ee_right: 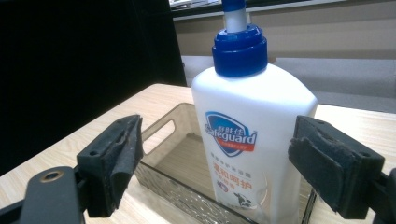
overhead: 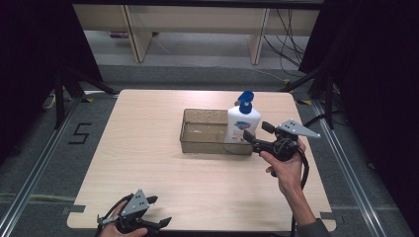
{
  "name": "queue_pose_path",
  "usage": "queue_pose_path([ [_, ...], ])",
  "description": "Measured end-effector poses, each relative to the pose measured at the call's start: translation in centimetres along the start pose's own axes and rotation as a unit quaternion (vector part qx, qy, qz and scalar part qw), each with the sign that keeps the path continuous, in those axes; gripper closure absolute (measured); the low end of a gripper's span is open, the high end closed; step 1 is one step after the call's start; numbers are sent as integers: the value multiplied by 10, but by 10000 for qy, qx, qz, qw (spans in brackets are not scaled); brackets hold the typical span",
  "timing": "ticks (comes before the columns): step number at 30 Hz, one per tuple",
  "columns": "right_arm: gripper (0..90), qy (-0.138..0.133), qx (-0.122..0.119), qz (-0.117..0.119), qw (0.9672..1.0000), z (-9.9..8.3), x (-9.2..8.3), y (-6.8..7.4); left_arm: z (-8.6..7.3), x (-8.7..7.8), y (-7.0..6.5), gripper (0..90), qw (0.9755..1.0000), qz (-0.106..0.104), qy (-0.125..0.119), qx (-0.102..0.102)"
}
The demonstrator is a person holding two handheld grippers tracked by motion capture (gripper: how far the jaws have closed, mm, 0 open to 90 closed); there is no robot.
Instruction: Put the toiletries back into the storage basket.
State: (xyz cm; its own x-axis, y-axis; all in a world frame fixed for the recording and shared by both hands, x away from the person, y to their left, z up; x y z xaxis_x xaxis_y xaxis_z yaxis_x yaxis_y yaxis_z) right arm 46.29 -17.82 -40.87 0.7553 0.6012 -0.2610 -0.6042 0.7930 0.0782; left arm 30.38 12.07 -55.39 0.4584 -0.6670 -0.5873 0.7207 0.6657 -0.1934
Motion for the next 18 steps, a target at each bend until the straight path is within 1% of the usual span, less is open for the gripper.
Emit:
queue_pose_path([
  [2,177,-2,13,22,10000,0,0,1,0,0,0,172,10000,-1,9,10],
  [3,177,-10,137,42,9999,-1,0,4,0,-1,0,172,10000,3,16,27],
  [4,177,-71,-2,64,10000,0,0,3,0,0,-1,172,10000,-17,-8,-17],
  [6,177,-44,52,99,9999,-1,0,6,0,0,-1,172,10000,-18,-9,-14],
  [8,176,-22,8,87,10000,-3,1,7,0,0,-1,172,10000,-17,-4,-15],
  [9,176,46,-32,55,10000,-3,-1,7,0,0,-1,171,10000,-17,-5,-16],
  [10,175,35,-42,78,10000,-3,-1,7,0,-1,-1,172,10000,-33,7,-14],
  [11,175,-4,81,123,9999,-4,-1,10,0,-1,-1,172,10000,-52,26,-5],
  [12,175,13,9,127,9999,-5,0,10,0,-1,-1,172,10000,-49,14,-8],
  [13,175,68,26,106,9999,-6,-1,10,0,-1,-1,171,10000,-58,4,-9],
  [14,174,59,35,166,9998,-7,-1,12,0,-1,-1,171,10000,-66,32,-2],
  [15,173,15,84,187,9998,-7,-1,13,0,-1,-1,171,10000,-50,2,-9],
  [16,172,1,43,183,9998,-8,-1,13,0,-1,-1,171,10000,-49,6,-8],
  [17,171,52,22,179,9998,-9,-1,13,0,-1,-1,171,10000,-49,11,-5],
  [18,171,37,34,177,9998,-10,-1,14,0,-1,-1,171,10000,-47,12,-5],
])
Point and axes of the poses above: each handheld gripper's, and its own axes: x roughly forward along the jaws, z roughly out of its top, y roughly to its left, the point moved 9 cm from there along x, roughly forward along the jaws, and after that the axes turned 7 degrees about -x, right-handed, at the moved point
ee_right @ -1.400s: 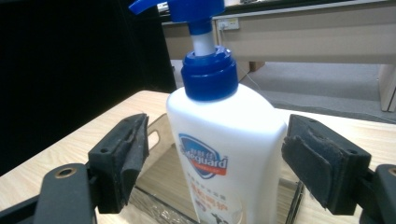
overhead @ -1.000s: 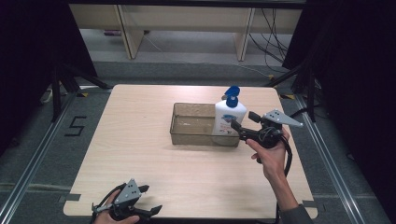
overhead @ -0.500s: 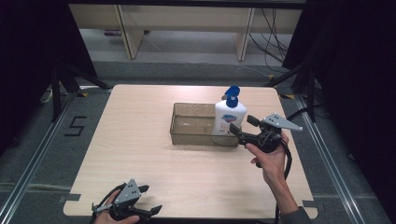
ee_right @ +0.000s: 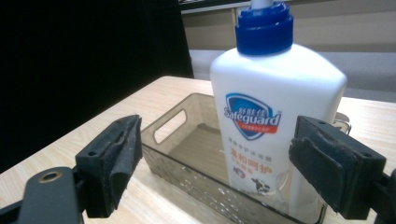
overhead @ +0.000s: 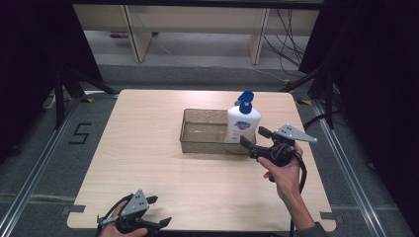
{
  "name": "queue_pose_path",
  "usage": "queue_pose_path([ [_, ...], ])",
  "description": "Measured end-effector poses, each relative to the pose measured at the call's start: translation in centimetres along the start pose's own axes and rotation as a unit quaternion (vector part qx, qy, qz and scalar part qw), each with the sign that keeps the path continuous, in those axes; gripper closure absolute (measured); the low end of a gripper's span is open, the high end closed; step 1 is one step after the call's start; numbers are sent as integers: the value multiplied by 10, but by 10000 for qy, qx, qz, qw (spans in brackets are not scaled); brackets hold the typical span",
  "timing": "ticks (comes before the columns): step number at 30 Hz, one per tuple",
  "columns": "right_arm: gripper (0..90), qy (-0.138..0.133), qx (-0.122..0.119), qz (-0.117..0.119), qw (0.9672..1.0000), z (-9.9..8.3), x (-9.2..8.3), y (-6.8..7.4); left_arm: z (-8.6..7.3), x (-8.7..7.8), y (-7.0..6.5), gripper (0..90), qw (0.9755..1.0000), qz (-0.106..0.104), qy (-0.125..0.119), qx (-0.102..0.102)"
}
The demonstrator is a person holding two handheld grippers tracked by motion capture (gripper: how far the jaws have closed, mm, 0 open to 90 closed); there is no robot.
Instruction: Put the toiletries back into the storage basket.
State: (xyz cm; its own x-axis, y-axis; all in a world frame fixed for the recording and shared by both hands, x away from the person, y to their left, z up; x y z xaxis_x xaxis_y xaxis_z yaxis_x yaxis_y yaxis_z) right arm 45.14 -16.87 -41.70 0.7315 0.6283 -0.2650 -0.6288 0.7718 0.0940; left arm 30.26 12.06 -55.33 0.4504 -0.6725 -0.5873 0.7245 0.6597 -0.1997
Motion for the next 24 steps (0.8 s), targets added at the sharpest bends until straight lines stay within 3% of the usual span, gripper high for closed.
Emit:
queue_pose_path([
  [4,168,50,58,40,10000,-4,-1,4,0,0,0,171,10000,1,-1,3],
  [8,165,63,-37,59,10000,-6,-1,6,0,0,0,171,10000,7,-27,1],
  [9,165,94,100,77,9999,-7,-1,9,0,0,0,171,10000,-1,-7,-4],
  [10,165,88,-35,85,9999,-7,-1,8,0,0,0,171,10000,-2,-8,-5],
  [13,164,92,23,127,9999,-10,-1,11,0,0,0,171,10000,5,20,-8],
  [23,160,202,-106,195,9995,-23,-1,19,1,0,-1,171,10000,-10,-17,-42],
  [24,160,252,35,257,9993,-25,-2,22,1,0,-1,171,10000,-9,-16,-41],
])
Point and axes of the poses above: each handheld gripper's, and its own axes: x roughly forward along the jaws, z roughly out of its top, y roughly to its left, the point moved 9 cm from there along x, roughly forward along the jaws, and after that the axes turned 7 degrees about -x, right-handed, at the moved point
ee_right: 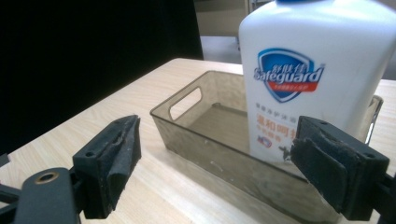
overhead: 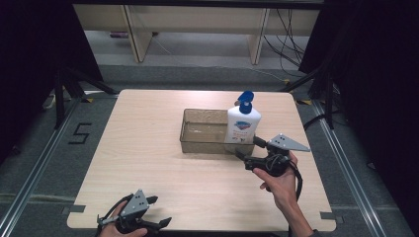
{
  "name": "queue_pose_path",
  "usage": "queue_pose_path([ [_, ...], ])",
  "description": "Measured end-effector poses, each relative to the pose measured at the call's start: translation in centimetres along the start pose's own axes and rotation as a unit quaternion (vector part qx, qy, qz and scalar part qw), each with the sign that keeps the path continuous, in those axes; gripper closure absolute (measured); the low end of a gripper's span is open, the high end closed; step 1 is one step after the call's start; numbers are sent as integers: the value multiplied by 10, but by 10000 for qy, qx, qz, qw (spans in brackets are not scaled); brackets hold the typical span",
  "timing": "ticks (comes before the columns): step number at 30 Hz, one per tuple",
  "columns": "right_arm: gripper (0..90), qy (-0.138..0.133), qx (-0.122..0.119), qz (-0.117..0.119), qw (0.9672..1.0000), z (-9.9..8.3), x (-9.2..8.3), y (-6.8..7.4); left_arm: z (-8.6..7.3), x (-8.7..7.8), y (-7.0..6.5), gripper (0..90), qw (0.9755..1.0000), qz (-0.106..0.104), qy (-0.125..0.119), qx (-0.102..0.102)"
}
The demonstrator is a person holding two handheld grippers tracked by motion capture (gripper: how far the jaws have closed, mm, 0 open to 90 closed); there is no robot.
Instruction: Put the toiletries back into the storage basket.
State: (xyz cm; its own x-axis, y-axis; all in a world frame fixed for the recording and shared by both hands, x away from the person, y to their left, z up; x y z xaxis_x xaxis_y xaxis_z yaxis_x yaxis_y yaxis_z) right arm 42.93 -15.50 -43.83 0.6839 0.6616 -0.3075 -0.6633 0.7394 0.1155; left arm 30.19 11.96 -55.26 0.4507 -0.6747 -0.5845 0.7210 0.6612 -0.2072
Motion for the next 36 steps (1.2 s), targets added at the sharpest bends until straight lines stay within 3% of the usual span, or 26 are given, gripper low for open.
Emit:
queue_pose_path([
  [1,160,-26,-131,-25,9999,-1,1,-1,0,0,0,171,10000,-1,-1,1],
  [3,160,64,-35,4,10000,-4,0,2,0,0,0,171,10000,-1,6,5],
  [7,161,33,-132,62,9999,-6,1,4,-1,0,1,171,10000,5,28,39],
  [8,161,84,7,76,9999,-8,1,7,0,0,1,171,10000,0,-1,36],
  [10,166,88,-146,39,9998,-10,1,5,-1,0,1,171,10000,9,36,37],
  [12,166,169,-27,85,9998,-13,1,6,-1,0,1,171,10000,11,22,41],
  [13,166,178,-122,66,9997,-15,1,4,0,0,1,171,10000,8,-2,46],
  [15,165,183,-35,91,9998,-18,2,6,-1,0,1,171,10000,15,33,34],
  [20,163,253,-116,97,9996,-25,3,6,0,0,0,171,10000,9,3,-2],
  [21,163,264,17,142,9995,-27,3,8,0,1,0,171,10000,4,-41,15],
  [22,162,324,-97,113,9994,-28,2,7,-2,-1,3,171,9998,21,98,165],
  [23,163,284,-86,130,9995,-29,3,8,-1,0,1,171,10000,7,30,39],
  [24,162,329,61,119,9994,-31,3,10,-1,0,1,171,10000,10,38,38],
  [25,162,332,-20,172,9993,-31,2,10,0,0,0,171,10000,1,3,1],
  [29,161,375,85,200,9991,-36,2,14,-1,0,1,171,10000,5,17,49],
  [30,159,309,-87,196,9993,-36,3,11,-1,0,1,171,10000,9,29,38],
  [32,158,365,75,230,9990,-38,2,16,0,0,0,171,10000,-5,-18,14],
  [34,158,329,-93,217,9992,-39,2,14,0,1,0,171,10000,1,-37,15],
  [36,158,293,-90,203,9993,-40,1,15,0,0,0,171,10000,0,6,3],
])
Point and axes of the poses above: each handheld gripper's, and its own axes: x roughly forward along the jaws, z roughly out of its top, y roughly to its left, the point moved 9 cm from there along x, roughly forward along the jaws, and after that the axes turned 7 degrees about -x, right-handed, at the moved point
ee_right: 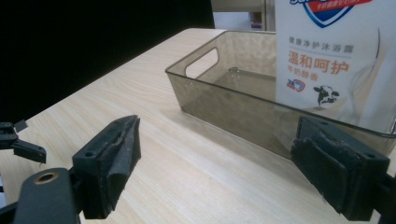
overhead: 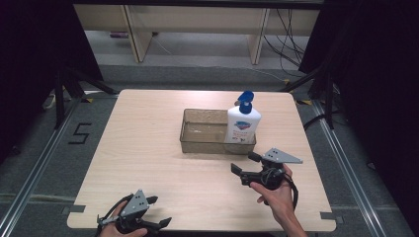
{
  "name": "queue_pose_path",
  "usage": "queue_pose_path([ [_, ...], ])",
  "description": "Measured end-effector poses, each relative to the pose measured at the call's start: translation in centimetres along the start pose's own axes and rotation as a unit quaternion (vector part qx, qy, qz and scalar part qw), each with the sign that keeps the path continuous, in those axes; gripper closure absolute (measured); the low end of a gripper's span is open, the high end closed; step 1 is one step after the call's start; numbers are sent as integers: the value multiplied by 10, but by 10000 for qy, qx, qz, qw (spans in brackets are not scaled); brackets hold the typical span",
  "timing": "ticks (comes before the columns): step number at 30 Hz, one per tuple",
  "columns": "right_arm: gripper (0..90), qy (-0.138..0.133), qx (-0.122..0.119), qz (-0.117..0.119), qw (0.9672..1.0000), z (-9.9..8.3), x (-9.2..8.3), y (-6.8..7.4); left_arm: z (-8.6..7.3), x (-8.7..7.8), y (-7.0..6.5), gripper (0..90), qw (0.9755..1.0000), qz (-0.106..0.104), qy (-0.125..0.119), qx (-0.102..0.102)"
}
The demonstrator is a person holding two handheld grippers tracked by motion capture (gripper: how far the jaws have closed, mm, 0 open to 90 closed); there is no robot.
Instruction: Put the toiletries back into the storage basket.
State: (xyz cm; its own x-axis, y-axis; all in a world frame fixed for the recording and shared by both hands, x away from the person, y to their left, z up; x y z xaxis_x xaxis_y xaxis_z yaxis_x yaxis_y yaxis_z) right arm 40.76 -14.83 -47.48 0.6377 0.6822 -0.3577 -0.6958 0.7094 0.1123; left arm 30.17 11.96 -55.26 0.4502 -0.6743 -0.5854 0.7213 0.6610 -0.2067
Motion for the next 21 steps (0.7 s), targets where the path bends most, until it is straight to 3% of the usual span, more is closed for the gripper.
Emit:
queue_pose_path([
  [2,158,80,163,79,9998,-3,-2,5,0,0,0,171,10000,0,-4,-3],
  [3,158,3,-44,37,10000,-2,-1,2,0,0,0,171,10000,0,-3,-1],
  [4,157,105,179,111,9997,-5,-3,6,0,0,0,171,10000,-7,-28,10],
  [5,157,84,35,87,9999,-5,-3,4,0,0,0,171,10000,4,1,3],
  [6,158,58,110,79,9999,-6,-3,6,0,0,0,171,10000,-1,-14,3],
  [7,158,-3,-46,69,10000,-6,-4,4,0,0,0,171,10000,4,-7,-4],
  [8,158,79,108,127,9998,-8,-5,7,0,0,0,171,10000,-1,-17,2],
  [11,157,20,-33,63,10000,-9,-6,6,0,0,0,171,10000,18,22,7],
  [13,157,81,195,163,9996,-11,-8,12,0,0,0,171,10000,17,20,4],
  [14,157,40,-6,117,9999,-11,-8,8,0,0,0,171,10000,18,19,4],
  [16,157,64,103,173,9998,-13,-9,12,0,0,0,171,10000,19,21,7],
  [17,157,31,-48,147,9999,-13,-9,10,0,0,0,171,10000,23,23,4],
  [21,157,50,-26,140,9999,-16,-11,11,-1,-1,1,172,10000,28,47,33],
])
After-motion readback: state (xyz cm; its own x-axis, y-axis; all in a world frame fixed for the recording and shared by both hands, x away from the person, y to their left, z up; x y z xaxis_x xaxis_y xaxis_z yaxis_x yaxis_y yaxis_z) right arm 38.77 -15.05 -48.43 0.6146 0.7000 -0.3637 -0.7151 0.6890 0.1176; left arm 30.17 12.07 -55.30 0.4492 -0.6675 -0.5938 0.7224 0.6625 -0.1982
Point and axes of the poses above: each handheld gripper's, and its own axes: x roughly forward along the jaws, z roughly out of its top, y roughly to its left, the point moved 9 cm from there along x, roughly forward along the jaws, and after that the axes turned 7 degrees about -x, right-handed, at the moved point
